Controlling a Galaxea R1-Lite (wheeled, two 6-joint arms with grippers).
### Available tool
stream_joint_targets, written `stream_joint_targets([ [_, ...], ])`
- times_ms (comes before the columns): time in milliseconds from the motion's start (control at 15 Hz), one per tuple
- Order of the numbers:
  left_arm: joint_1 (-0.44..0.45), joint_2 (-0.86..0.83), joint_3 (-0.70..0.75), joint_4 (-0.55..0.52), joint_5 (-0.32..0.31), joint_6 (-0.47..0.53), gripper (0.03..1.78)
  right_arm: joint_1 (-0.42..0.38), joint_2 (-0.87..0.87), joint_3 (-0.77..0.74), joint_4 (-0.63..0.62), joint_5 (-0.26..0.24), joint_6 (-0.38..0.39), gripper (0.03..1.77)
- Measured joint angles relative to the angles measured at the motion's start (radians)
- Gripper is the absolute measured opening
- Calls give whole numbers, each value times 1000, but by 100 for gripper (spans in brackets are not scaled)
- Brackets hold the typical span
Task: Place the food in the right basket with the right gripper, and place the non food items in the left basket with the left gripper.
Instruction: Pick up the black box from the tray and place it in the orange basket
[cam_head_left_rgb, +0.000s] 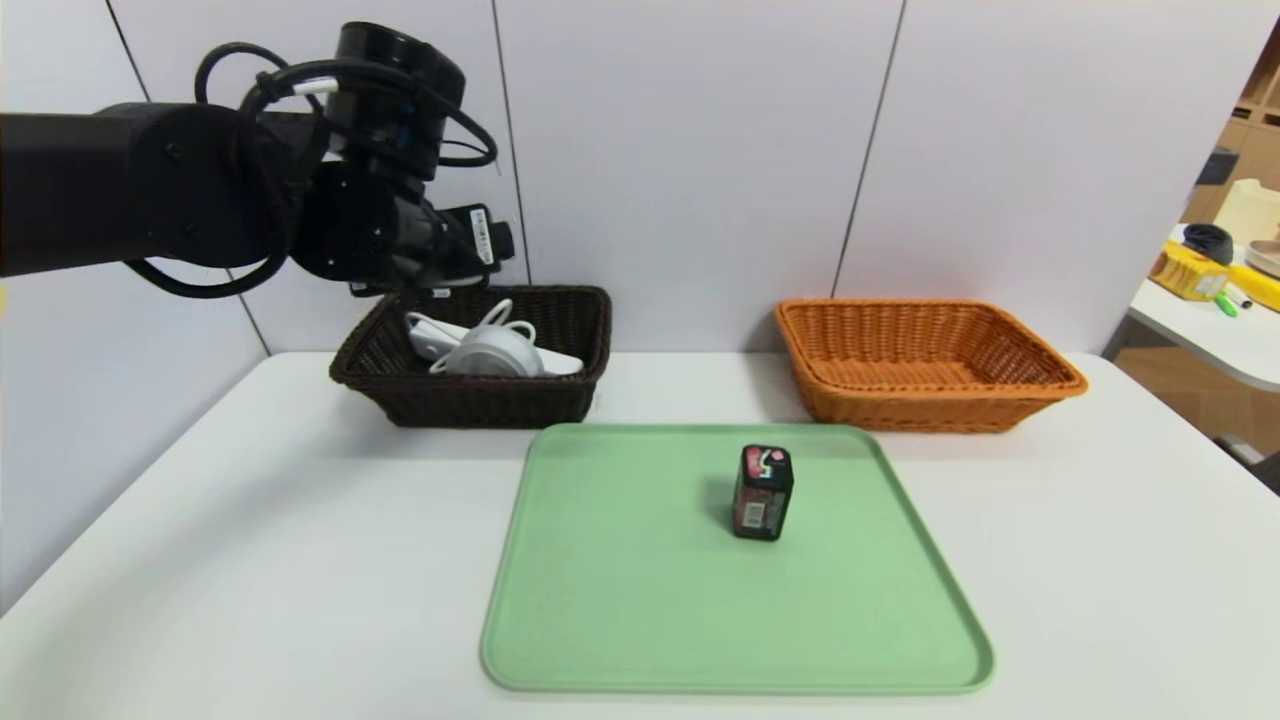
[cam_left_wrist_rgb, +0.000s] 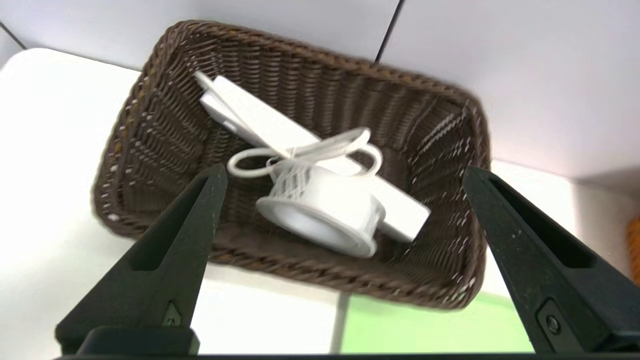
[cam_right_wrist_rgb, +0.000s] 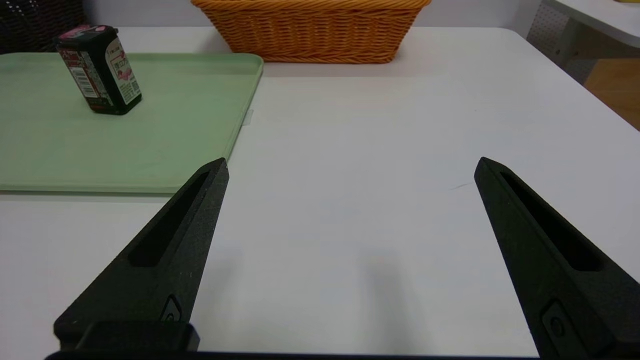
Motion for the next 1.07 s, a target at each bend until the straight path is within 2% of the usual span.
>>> stream_joint_targets([
  [267,-5,-129,131,-4,0,113,169,0,0,0,0,0,0,170],
  [733,1,-407,370,-31,-12,379,169,0,0,0,0,0,0,170],
  [933,44,-530,488,-83,-103,490,169,0,0,0,0,0,0,170],
  [1067,95,-601,570,-183,-166,549,169,0,0,0,0,0,0,170],
])
